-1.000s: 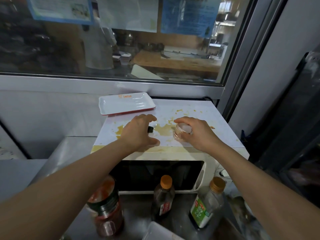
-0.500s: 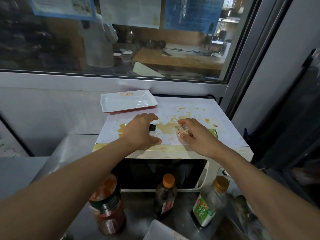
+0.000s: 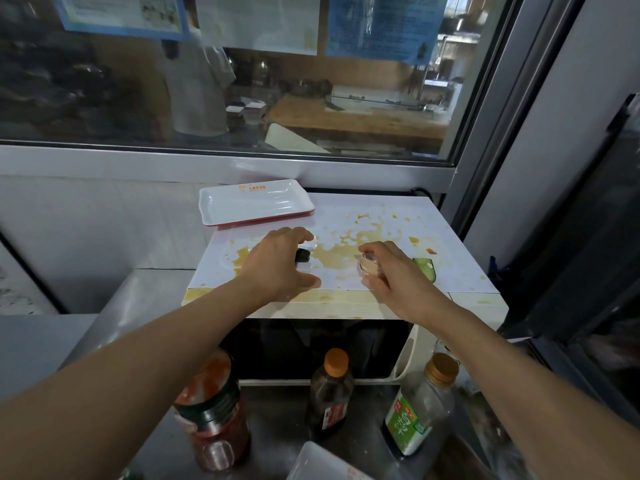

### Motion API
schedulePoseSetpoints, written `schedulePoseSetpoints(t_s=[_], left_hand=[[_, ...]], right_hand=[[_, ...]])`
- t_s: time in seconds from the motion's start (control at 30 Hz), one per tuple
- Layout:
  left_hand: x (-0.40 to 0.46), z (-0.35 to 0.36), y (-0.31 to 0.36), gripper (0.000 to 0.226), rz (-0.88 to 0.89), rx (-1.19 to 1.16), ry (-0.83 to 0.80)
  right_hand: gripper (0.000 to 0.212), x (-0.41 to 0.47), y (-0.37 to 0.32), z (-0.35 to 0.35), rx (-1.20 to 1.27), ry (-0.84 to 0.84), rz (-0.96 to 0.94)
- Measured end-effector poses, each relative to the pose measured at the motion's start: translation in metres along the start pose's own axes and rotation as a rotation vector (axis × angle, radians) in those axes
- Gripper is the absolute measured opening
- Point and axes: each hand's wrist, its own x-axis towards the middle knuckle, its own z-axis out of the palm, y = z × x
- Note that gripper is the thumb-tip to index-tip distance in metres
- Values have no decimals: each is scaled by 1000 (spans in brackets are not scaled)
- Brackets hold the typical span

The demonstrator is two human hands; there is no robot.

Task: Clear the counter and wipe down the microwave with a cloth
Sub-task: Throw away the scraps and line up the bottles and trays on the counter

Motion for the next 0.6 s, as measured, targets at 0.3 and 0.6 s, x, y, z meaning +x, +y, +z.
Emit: schedulePoseSetpoints(t_s=[0.3,0.6], left_hand=[[6,1,-11,69,-20,-6,8],[18,5,-18,49,-79,68,37]], right_hand=[[44,2,0,1,-33,18,-2],[43,9,-4,-2,-12,51,4]])
